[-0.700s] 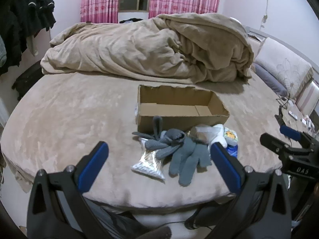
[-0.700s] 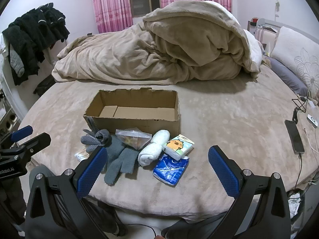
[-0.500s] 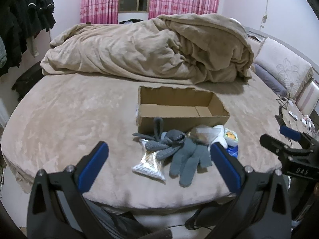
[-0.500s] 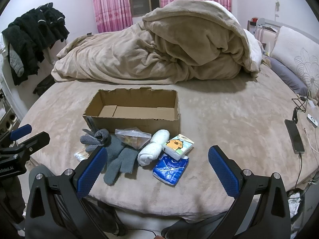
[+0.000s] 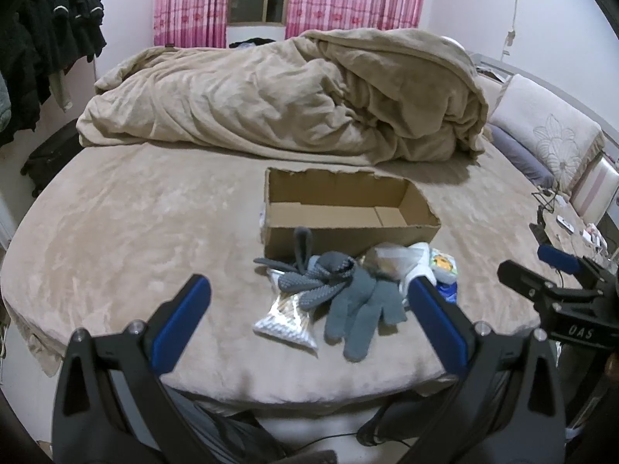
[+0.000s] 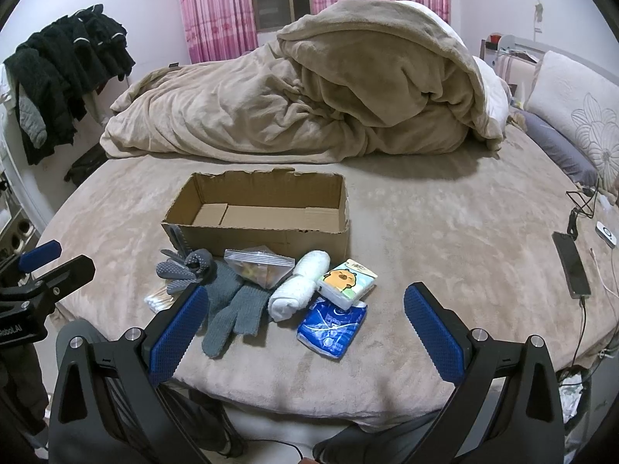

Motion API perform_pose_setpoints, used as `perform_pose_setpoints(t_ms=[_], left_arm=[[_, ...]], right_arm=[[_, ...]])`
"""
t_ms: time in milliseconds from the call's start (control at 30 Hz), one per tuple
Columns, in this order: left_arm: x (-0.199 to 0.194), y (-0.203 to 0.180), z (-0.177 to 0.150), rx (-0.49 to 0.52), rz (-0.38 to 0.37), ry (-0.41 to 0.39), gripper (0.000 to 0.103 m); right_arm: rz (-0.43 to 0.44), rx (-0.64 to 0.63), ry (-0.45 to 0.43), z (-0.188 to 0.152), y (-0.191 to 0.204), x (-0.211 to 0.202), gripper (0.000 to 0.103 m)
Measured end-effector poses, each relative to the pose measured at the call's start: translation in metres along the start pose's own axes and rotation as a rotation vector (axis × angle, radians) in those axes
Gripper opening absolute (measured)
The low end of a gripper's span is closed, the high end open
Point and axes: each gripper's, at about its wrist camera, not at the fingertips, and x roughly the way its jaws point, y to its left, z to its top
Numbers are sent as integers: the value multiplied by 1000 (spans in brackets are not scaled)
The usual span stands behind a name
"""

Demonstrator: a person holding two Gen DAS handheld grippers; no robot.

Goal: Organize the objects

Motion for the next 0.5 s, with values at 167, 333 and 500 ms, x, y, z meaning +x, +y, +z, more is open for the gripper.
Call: perform_pose_setpoints(t_ms=[167, 333, 500], left_arm=[[0, 0, 1, -2, -2, 1, 102], [0, 0, 0, -1, -2, 1, 102], [0, 1, 0, -2, -3, 2, 102]], right_arm=[[3, -3, 1, -1, 1, 1, 103], [10, -3, 5, -2, 3, 1, 103], [9, -4, 4, -2, 3, 1, 103]])
